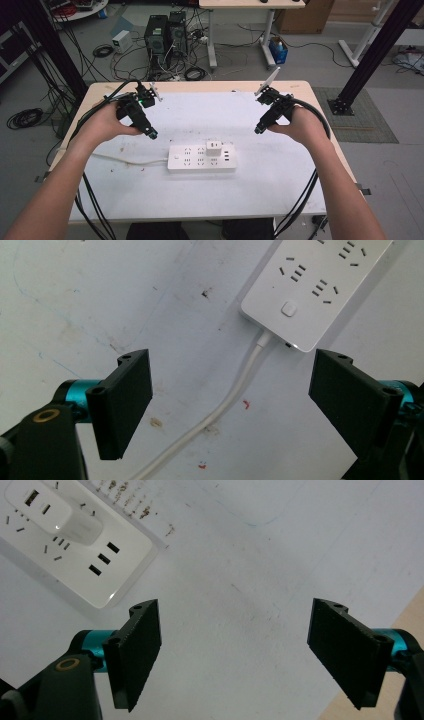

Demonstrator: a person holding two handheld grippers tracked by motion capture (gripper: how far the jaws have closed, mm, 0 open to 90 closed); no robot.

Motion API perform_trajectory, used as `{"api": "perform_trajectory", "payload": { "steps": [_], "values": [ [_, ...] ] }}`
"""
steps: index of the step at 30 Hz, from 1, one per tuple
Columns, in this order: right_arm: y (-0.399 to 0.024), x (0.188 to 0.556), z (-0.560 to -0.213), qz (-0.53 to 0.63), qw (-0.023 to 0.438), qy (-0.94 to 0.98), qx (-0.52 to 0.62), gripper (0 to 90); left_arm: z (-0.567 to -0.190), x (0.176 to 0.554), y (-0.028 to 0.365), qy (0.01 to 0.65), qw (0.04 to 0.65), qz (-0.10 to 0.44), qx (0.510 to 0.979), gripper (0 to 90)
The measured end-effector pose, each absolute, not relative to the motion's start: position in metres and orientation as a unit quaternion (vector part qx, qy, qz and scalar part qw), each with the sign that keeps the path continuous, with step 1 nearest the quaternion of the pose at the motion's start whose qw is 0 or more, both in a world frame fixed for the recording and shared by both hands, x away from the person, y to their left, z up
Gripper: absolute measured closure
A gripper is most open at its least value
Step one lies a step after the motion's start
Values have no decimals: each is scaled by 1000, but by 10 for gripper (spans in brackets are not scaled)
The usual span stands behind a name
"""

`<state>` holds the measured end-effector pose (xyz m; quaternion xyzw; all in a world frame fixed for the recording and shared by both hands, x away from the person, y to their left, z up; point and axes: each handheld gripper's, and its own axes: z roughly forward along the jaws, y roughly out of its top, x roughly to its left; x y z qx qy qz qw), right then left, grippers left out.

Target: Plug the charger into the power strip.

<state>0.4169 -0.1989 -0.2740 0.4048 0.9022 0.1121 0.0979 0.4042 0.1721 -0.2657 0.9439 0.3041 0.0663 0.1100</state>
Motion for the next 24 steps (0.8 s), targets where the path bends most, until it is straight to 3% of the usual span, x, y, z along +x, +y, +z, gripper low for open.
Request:
{"api": "perform_trajectory", "payload": {
  "steps": [24],
  "values": [
    [-200, 412, -285, 109, 100, 900, 409, 212, -269, 401, 171, 302, 116, 65, 944, 177]
  ]
}}
